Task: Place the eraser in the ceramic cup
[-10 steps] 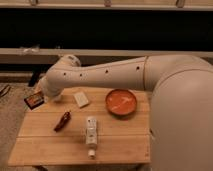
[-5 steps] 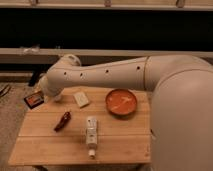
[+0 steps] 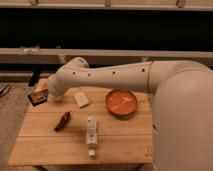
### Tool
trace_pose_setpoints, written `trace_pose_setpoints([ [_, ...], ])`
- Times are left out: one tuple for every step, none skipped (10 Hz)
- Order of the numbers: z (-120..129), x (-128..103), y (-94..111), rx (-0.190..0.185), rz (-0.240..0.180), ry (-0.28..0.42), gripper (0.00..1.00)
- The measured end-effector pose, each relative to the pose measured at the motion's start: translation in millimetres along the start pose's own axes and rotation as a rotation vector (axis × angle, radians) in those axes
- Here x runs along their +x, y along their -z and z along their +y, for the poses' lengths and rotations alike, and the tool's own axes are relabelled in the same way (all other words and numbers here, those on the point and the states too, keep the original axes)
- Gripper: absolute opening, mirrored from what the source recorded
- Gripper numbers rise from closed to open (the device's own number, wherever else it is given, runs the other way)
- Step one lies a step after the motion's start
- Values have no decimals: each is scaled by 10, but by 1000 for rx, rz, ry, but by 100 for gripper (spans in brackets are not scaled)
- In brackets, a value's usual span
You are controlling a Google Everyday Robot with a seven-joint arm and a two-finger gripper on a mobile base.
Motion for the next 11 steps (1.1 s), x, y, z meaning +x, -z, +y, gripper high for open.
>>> trace_pose_setpoints([
  [-110, 153, 1, 18, -13, -21, 0],
  [-198, 252, -8, 31, -24, -36, 0],
  [-277, 295, -41, 38, -36, -39, 0],
  [-384, 323, -87, 44, -52, -39, 0],
  [-450, 327, -134, 45, -65, -39, 0],
  [-516, 307, -220, 40, -82, -36, 0],
  [-557, 279, -282, 36, -95, -32, 0],
  [-639, 277, -403, 28, -113, -31, 0],
  [-670, 270, -461, 25, -122, -31, 0],
  [-673, 313, -519, 21, -129, -40, 0],
  [-652, 394, -564, 19, -130, -55, 0],
])
